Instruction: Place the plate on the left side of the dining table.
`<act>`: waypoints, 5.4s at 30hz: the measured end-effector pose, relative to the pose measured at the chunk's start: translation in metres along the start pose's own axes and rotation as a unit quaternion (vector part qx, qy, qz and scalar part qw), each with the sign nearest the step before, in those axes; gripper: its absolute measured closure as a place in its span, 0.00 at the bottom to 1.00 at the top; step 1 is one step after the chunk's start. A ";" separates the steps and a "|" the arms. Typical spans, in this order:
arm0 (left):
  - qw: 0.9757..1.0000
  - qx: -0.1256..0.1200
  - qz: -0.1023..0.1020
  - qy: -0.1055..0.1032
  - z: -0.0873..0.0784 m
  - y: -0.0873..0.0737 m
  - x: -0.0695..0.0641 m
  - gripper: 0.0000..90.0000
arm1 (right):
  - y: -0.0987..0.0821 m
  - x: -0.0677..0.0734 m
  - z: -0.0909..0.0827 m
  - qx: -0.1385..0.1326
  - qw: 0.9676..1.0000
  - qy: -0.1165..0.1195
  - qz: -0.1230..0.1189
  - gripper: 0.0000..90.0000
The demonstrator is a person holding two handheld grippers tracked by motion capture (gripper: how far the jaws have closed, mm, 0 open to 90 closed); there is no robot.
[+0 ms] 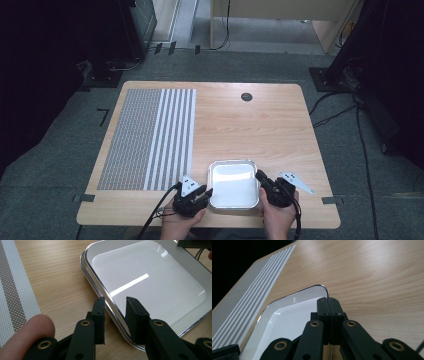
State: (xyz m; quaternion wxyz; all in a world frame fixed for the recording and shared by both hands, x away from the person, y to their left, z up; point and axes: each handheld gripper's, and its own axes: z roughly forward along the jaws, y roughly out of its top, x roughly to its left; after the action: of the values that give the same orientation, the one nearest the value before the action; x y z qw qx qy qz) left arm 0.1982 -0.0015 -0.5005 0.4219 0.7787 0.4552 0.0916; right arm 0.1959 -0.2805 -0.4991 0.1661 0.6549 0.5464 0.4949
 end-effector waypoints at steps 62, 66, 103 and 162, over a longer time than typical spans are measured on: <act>0.998 0.011 -0.046 -0.047 -0.006 0.006 0.006 0.88 | -0.007 0.016 -0.003 -0.020 0.998 -0.038 0.035 1.00; 0.996 0.017 -0.061 -0.059 -0.008 0.008 0.010 0.89 | -0.005 0.020 -0.004 -0.025 0.999 -0.040 0.017 1.00; 0.988 0.003 -0.136 -0.079 -0.030 0.021 0.053 0.97 | 0.021 0.052 0.023 0.013 0.999 -0.026 -0.036 1.00; 0.988 -0.044 -0.147 0.036 -0.082 0.044 0.162 0.99 | 0.051 0.165 0.127 0.053 0.996 0.026 -0.068 1.00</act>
State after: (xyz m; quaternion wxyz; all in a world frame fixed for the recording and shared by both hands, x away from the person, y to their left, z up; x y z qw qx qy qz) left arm 0.2749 0.1624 -0.4552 0.4477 0.6804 0.5751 0.0768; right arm 0.3151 -0.1117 -0.4409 0.1507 0.6108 0.6194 0.4697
